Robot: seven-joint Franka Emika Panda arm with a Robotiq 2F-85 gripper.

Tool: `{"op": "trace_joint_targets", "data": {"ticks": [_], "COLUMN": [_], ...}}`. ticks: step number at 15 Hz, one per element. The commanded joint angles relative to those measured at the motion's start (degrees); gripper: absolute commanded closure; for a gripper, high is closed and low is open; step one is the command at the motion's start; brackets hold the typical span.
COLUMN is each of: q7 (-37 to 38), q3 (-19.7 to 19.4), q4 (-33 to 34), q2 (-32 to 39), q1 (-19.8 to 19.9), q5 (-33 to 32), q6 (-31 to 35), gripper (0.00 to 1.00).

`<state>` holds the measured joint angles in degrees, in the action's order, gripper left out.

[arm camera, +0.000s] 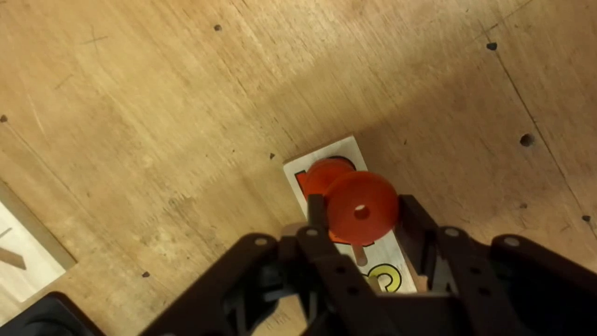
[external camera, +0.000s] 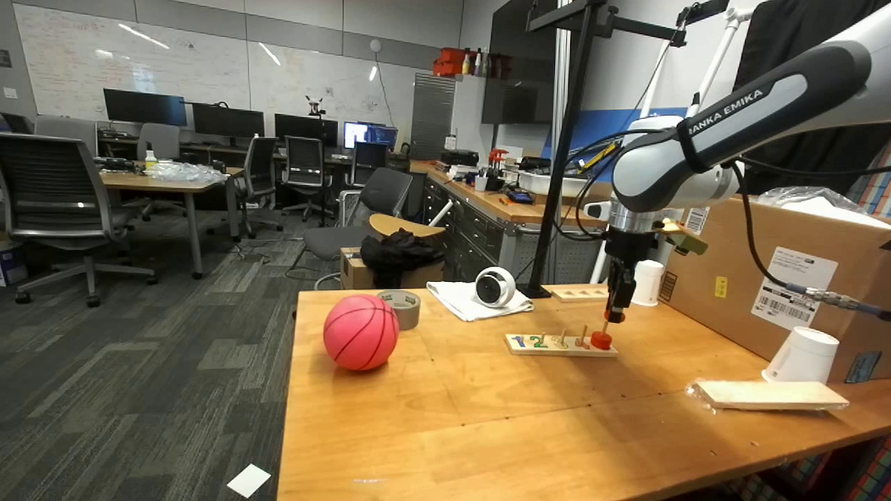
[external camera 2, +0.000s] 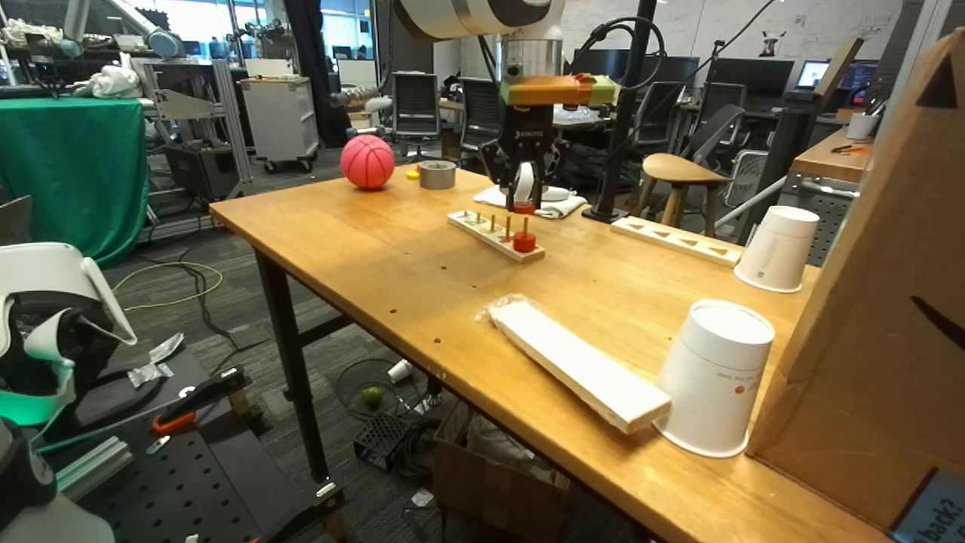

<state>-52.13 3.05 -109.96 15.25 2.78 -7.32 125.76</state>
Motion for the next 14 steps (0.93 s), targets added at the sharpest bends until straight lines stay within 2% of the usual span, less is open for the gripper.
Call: {"op": "trace_joint_targets", "data": {"ticks": [1,6,14], "q7": [-0.8,-1.3,-0.6], "q3": [0.3,0.1,0.1], "q4": [-1.4,-1.8,-3.0], "q2": [-0.9,-1.0,-0.6], "q1": [0.3,0.1,0.4], "q5": [1.7,0.2,1.4], "q6": [3.3,6.7,6.2], "gripper": [0.83,0.83,0.83]}}
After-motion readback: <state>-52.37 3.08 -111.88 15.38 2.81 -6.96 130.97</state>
